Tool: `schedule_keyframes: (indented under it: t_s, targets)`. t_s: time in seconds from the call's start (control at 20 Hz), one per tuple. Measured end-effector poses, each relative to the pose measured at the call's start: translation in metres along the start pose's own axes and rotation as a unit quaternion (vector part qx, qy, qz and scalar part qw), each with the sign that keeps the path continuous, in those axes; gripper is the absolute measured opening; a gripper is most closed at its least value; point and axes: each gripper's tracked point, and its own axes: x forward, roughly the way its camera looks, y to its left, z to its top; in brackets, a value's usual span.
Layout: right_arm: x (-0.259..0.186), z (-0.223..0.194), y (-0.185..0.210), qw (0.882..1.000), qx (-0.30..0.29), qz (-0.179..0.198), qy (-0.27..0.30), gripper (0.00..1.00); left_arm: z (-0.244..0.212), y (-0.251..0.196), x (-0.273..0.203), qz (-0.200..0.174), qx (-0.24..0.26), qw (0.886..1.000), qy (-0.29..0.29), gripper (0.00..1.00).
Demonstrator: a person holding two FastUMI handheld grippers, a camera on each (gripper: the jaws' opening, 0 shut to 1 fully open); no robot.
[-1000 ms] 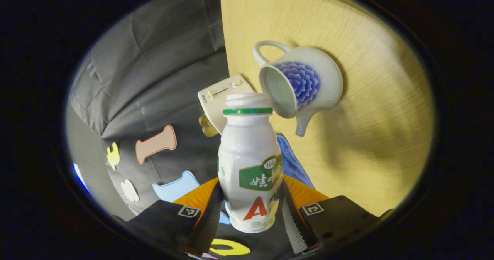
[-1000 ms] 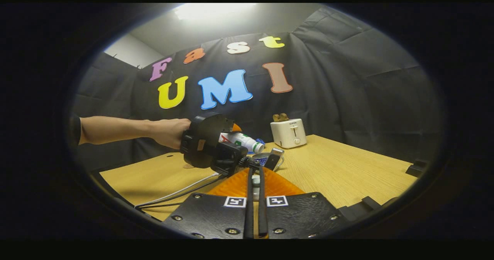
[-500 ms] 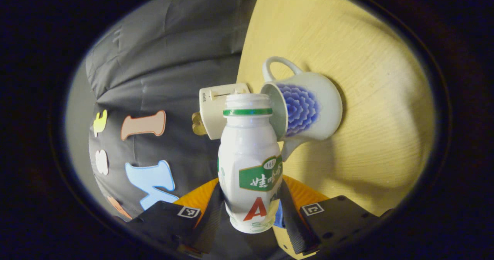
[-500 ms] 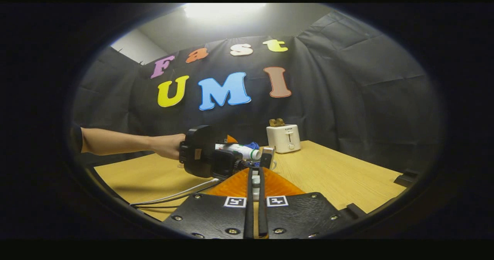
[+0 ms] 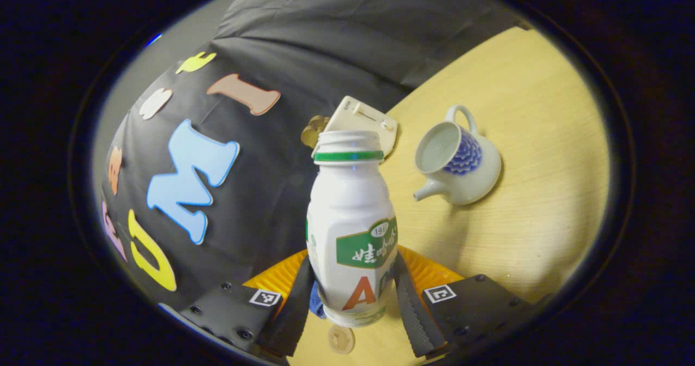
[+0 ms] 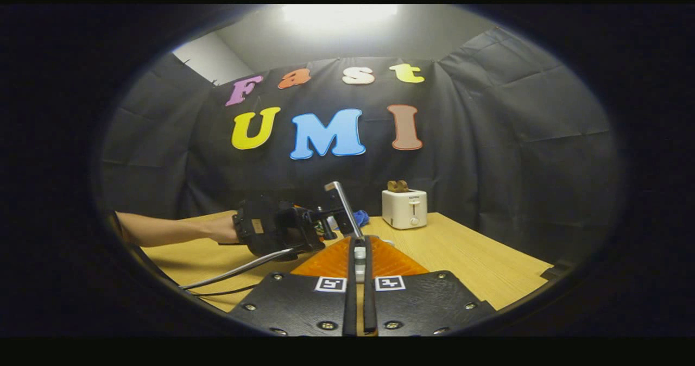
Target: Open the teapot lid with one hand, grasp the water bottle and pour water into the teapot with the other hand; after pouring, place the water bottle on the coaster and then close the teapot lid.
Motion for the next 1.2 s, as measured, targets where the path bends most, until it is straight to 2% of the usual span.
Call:
schedule_keyframes:
  t_s: [0.1, 0.15, 0.2, 0.25, 0.3, 0.45, 0.5, 0.55, 0.6, 0.65, 0.7, 0.8, 0.85, 0.9, 0.95, 1.0, 1.05, 1.15, 1.2]
  targets:
    - [0.016, 0.006, 0.004, 1.0, -0.011, 0.0, 0.001, 0.0, -0.004, 0.01, -0.007, 0.009, -0.061, 0.998, -0.012, 0.87]
    - [0.025, 0.008, 0.006, 1.0, -0.017, 0.001, 0.003, 0.0, -0.008, 0.015, -0.008, 0.017, -0.082, 0.996, -0.014, 0.8]
    - [0.035, 0.009, 0.007, 1.0, -0.023, 0.0, 0.005, 0.0, -0.013, 0.019, -0.011, 0.024, -0.101, 0.994, -0.015, 0.83]
    - [0.046, 0.01, 0.007, 1.0, -0.029, 0.0, 0.006, 0.05, -0.016, 0.023, -0.012, 0.029, -0.122, 0.992, -0.018, 0.87]
    - [0.057, 0.01, 0.008, 0.999, -0.035, 0.0, 0.007, 0.0, -0.02, 0.024, -0.011, 0.03, -0.144, 0.989, -0.02, 0.8]
    - [0.092, 0.004, 0.01, 0.999, -0.036, 0.002, 0.02, 0.0, -0.031, 0.04, -0.009, 0.029, -0.207, 0.977, -0.036, 0.81]
    - [0.105, 0.002, 0.009, 0.999, -0.037, 0.0, 0.023, 0.0, -0.034, 0.045, -0.01, 0.033, -0.224, 0.973, -0.042, 0.81]
    - [0.117, 0.001, 0.007, 0.999, -0.039, -0.003, 0.026, 0.0, -0.034, 0.048, -0.011, 0.033, -0.238, 0.97, -0.047, 0.87]
    - [0.13, -0.002, 0.005, 0.999, -0.039, -0.004, 0.03, 0.05, -0.036, 0.052, -0.012, 0.033, -0.251, 0.966, -0.053, 0.87]
    - [0.142, -0.007, 0.004, 0.999, -0.034, -0.003, 0.036, 0.0, -0.038, 0.055, -0.015, 0.031, -0.264, 0.962, -0.063, 0.87]
    - [0.154, -0.011, 0.004, 0.999, -0.026, -0.001, 0.044, 0.05, -0.041, 0.063, -0.019, 0.027, -0.28, 0.957, -0.072, 0.87]
    - [0.174, -0.022, 0.001, 0.998, -0.025, -0.004, 0.059, 0.05, -0.056, 0.074, -0.024, 0.024, -0.319, 0.945, -0.07, 0.87]
    - [0.183, -0.03, -0.002, 0.997, -0.028, -0.008, 0.068, 0.0, -0.063, 0.079, -0.026, 0.024, -0.339, 0.938, -0.069, 0.87]
    - [0.192, -0.039, -0.005, 0.996, -0.03, -0.012, 0.079, 0.05, -0.07, 0.087, -0.025, 0.029, -0.355, 0.932, -0.069, 0.87]
    - [0.196, -0.047, -0.007, 0.996, -0.031, -0.014, 0.087, 0.0, -0.077, 0.098, -0.028, 0.046, -0.365, 0.927, -0.072, 0.87]
    - [0.2, -0.054, -0.01, 0.995, -0.032, -0.019, 0.095, 0.05, -0.081, 0.109, -0.029, 0.062, -0.372, 0.923, -0.076, 0.86]
    - [0.202, -0.058, -0.011, 0.995, -0.032, -0.021, 0.097, 0.05, -0.085, 0.118, -0.032, 0.07, -0.378, 0.92, -0.077, 0.86]
    - [0.207, -0.062, -0.013, 0.995, -0.031, -0.022, 0.096, 0.05, -0.088, 0.127, -0.038, 0.076, -0.396, 0.911, -0.085, 0.86]
    - [0.21, -0.064, -0.015, 0.994, -0.033, -0.025, 0.099, 0.0, -0.088, 0.127, -0.04, 0.073, -0.404, 0.908, -0.087, 0.86]
